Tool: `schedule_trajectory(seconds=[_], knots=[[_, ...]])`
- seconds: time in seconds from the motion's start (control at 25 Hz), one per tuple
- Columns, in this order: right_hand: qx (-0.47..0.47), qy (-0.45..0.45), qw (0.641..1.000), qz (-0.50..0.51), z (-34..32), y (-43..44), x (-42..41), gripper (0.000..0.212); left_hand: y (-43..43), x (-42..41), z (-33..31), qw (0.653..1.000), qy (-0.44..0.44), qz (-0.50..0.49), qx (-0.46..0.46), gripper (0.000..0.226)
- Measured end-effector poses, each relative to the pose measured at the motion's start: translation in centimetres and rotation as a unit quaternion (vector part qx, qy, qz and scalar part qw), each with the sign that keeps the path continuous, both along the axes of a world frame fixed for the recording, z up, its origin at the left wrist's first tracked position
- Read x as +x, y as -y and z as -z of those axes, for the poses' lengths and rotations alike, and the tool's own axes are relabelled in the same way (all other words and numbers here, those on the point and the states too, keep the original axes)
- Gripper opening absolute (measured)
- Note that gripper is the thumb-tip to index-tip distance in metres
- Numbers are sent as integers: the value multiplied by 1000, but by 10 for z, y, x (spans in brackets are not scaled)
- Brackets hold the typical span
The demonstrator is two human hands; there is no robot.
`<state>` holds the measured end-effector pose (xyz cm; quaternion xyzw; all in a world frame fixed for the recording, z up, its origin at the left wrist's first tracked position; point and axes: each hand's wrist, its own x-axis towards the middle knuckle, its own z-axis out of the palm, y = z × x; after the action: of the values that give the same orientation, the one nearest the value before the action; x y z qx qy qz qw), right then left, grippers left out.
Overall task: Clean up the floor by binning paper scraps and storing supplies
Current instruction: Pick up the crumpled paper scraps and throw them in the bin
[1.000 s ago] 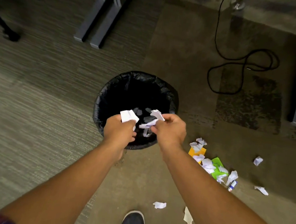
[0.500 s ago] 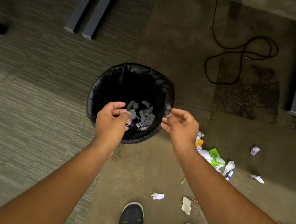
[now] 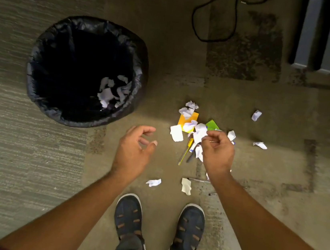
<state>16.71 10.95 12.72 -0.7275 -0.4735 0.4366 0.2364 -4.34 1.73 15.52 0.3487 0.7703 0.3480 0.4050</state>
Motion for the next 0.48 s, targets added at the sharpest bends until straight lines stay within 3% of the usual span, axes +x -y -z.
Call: schedule_trajectory(seconds=[0.28,0.36,0.48], knots=[[-21,143,989,-40,66,38,102,27,43,46,94,974,-103,166,-116,38],[-45,186,981,-37,84,48,132,26,59,58,122,943,-137,231,-198,41],[-140,256,954,-68,117,62,163,33,77,74,164,860,-212,372,-276,47]])
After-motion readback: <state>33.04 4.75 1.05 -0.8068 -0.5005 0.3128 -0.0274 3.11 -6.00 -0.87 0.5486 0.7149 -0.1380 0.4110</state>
